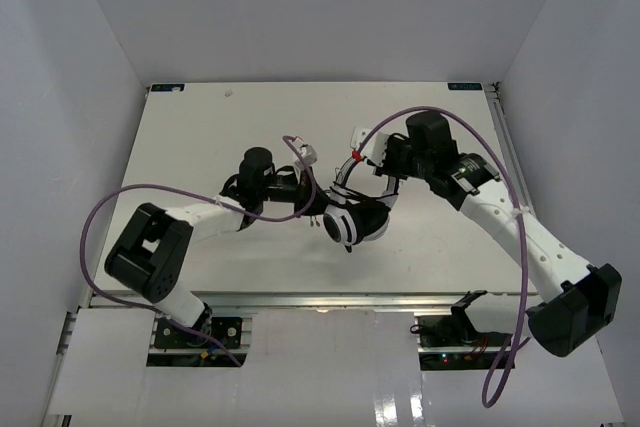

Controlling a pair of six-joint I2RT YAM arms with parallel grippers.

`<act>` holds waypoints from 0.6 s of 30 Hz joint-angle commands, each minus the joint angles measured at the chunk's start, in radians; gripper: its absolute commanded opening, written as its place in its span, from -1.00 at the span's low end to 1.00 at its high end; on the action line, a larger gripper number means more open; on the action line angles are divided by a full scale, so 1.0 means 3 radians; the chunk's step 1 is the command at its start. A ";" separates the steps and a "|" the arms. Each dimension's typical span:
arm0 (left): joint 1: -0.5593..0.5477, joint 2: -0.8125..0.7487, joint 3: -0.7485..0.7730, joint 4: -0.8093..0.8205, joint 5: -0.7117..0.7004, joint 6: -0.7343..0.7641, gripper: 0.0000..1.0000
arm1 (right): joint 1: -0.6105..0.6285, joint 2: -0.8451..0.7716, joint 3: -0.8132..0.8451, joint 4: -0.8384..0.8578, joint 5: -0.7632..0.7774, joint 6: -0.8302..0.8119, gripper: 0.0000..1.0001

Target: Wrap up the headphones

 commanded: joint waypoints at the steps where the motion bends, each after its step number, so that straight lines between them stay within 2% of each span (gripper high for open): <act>1: 0.0150 0.0396 0.0559 -0.1053 0.0223 0.0363 -0.88 | 0.0035 0.0250 -0.0372 0.0717 0.1081 0.0219 -0.85; 7: 0.0320 0.0769 0.0995 -0.1589 -0.0034 0.0674 -0.77 | 0.0037 0.0712 -0.0383 0.0780 0.1070 -0.0062 -0.85; 10: 0.0387 0.0971 0.1214 -0.1851 -0.0108 0.0774 -0.58 | 0.0037 0.1093 -0.0226 0.0718 0.1041 -0.0005 -0.85; 14: 0.0420 0.1165 0.1478 -0.2358 -0.0295 0.0906 -0.21 | 0.0025 0.1464 0.0135 0.0581 0.0998 0.0125 -0.85; 18: 0.0481 0.1116 0.1512 -0.2419 -0.0528 0.0995 -0.12 | -0.0008 0.1760 0.0376 0.0438 0.0916 0.0282 -0.85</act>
